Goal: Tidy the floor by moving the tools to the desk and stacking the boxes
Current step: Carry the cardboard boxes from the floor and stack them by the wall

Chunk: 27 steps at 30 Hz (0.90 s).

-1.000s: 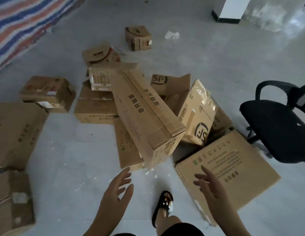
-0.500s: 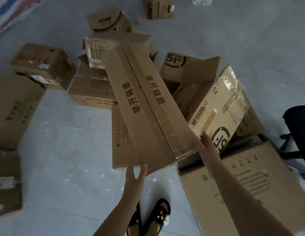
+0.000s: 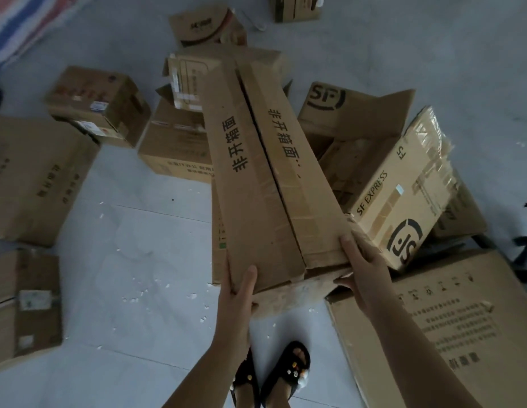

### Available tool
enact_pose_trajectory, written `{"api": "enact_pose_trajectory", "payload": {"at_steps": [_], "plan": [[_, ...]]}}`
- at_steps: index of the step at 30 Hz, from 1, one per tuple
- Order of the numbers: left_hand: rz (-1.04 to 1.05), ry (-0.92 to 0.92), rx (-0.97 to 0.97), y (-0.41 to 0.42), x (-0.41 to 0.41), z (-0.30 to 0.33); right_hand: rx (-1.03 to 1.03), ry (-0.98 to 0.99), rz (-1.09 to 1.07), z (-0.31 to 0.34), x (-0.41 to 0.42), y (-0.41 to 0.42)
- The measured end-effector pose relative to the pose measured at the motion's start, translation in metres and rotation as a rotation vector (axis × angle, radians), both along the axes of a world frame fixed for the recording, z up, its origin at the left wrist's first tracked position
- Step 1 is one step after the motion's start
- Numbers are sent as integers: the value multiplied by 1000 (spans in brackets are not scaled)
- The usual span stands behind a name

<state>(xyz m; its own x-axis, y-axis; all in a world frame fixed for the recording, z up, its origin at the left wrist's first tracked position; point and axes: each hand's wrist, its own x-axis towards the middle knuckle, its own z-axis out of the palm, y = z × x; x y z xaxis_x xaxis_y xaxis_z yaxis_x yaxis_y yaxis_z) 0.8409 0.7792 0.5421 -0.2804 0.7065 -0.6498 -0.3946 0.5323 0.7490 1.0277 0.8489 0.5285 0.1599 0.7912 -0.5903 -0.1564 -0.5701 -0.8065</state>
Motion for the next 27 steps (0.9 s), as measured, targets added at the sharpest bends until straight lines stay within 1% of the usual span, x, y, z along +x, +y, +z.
{"api": "enact_pose_trajectory", "payload": {"at_steps": [4, 7, 9, 14, 24, 27], "plan": [[46, -24, -17, -30, -16, 49, 37, -38, 68, 58, -18, -26], [139, -22, -77, -62, -26, 80, 52, -45, 137, 92, -27, -45], [202, -28, -93, -82, -31, 99, 51, -50, 220, 110, -36, -55], [405, -16, -70, -130, -35, 137, 55, -55, 423, 135, -60, -79], [686, 139, -14, -249, -28, 192, 196, -95, 843, 181, -91, -148], [779, 139, -3, -288, -25, 205, 138, -61, 935, 191, -108, -173]]}}
